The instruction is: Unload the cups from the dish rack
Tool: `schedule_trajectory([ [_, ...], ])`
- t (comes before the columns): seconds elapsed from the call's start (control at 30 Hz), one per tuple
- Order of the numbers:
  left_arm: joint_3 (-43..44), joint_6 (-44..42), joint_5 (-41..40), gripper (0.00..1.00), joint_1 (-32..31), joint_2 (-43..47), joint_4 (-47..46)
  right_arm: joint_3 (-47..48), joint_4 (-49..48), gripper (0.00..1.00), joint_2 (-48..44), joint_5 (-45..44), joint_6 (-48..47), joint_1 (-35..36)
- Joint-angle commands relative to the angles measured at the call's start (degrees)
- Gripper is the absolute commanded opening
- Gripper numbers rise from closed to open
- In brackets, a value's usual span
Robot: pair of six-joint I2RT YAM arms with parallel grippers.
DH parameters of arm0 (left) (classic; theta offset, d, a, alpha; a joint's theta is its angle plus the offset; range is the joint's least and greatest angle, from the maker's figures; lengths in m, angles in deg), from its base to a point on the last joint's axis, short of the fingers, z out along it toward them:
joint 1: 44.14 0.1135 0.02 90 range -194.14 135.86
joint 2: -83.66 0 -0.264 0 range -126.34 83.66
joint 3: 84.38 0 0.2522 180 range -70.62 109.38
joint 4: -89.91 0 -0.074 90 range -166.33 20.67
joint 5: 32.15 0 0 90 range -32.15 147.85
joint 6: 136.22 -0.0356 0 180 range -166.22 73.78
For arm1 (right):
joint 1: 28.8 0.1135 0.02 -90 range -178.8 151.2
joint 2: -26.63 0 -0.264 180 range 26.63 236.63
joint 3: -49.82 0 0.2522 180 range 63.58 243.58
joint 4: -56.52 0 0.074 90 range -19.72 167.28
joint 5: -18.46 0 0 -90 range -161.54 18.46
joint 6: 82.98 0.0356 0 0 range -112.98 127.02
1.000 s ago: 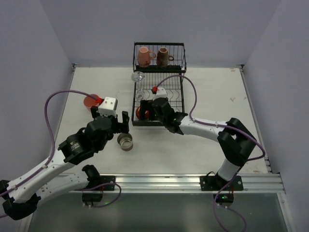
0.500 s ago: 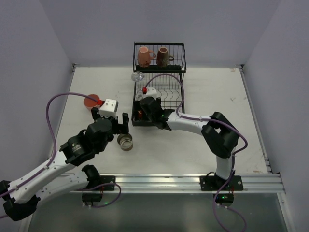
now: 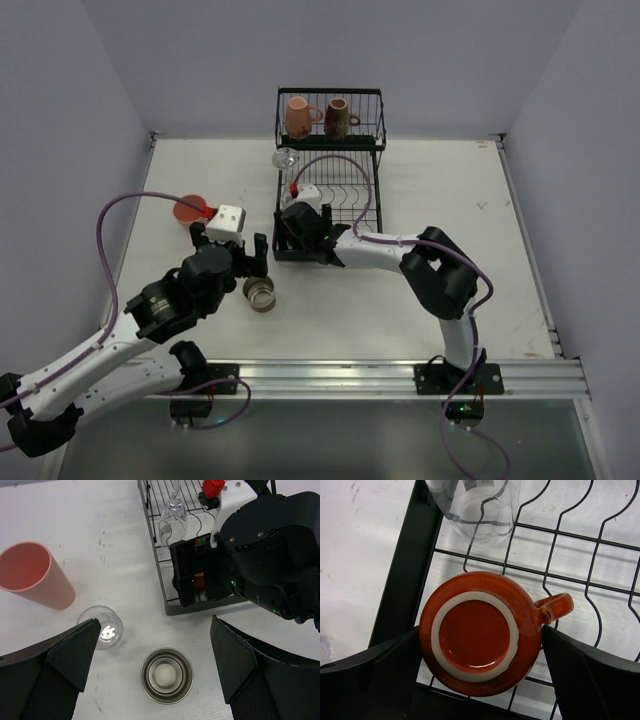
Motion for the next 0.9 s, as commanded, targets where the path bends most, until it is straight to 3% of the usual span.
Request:
schedule_trajectory([
  [0.0,-0.14,-0.31,-1.03,1.0,-0.11,-0.25,-2.89,2.09,-1.37,0.99,0.53,-3.13,-1.79,0.13],
  [0.03,-0.23,-0.22,-0.94,1.0,-0.11,-0.42,-2.89,2.01,-1.73,0.99,0.45,-3.92,-2.05,0.13],
  [0.23,-0.05,0.04,0.55,1.0,-0.11,-1.3,-3.42,-6.77,-10.5,0.75,-8.15,-4.28,-3.63,0.13],
  [0.4,1.0,0.83,4.68,0.96,-0.11,-2.09,-5.17,-14.85,-15.79,0.74,-16.77,-2.88,-4.43,0.05],
  [0.57,0.3,4.51,11.8,0.84,-0.11,-2.71,-9.65,-20.22,-19.3,0.73,-25.38,2.65,-2.68,-1.62],
  [0.7,0.04,7.34,17.16,0.79,-0.11,-4.55,-15.71,-27.33,-23.17,0.74,-33.37,10.21,-1.44,-3.73],
  [0.87,-0.05,11.89,22.7,0.76,-0.11,-6.23,-23.26,-36.99,-26.51,0.74,-46.71,25.75,4.51,-9.7],
])
